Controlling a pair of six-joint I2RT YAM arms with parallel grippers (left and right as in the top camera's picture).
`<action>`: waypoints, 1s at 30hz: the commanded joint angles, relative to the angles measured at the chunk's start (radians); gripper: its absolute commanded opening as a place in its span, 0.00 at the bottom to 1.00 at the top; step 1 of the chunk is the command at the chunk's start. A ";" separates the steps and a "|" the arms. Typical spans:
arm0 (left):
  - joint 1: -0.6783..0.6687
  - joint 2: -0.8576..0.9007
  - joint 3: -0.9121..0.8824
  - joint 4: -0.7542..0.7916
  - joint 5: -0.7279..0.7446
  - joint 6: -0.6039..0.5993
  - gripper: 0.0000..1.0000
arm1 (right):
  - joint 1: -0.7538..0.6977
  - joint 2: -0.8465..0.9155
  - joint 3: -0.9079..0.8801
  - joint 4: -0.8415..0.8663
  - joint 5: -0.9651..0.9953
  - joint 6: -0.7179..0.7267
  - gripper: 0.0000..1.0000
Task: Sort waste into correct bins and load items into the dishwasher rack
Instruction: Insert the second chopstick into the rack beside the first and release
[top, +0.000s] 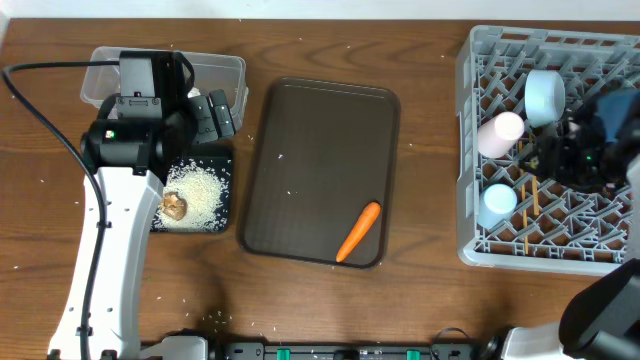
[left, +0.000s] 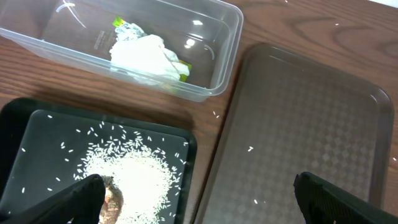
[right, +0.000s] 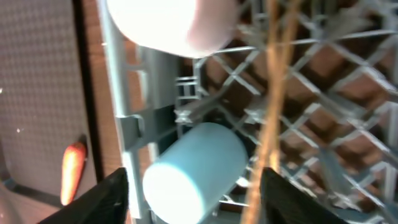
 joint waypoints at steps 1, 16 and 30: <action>0.003 0.007 0.004 0.000 0.013 -0.013 0.98 | 0.065 -0.017 -0.008 -0.016 0.040 0.022 0.56; 0.003 0.007 0.004 -0.003 0.012 -0.013 0.98 | 0.137 -0.016 -0.071 -0.108 0.211 0.126 0.44; 0.003 0.007 0.004 -0.003 0.013 -0.013 0.98 | 0.131 -0.018 -0.065 -0.193 0.431 0.298 0.46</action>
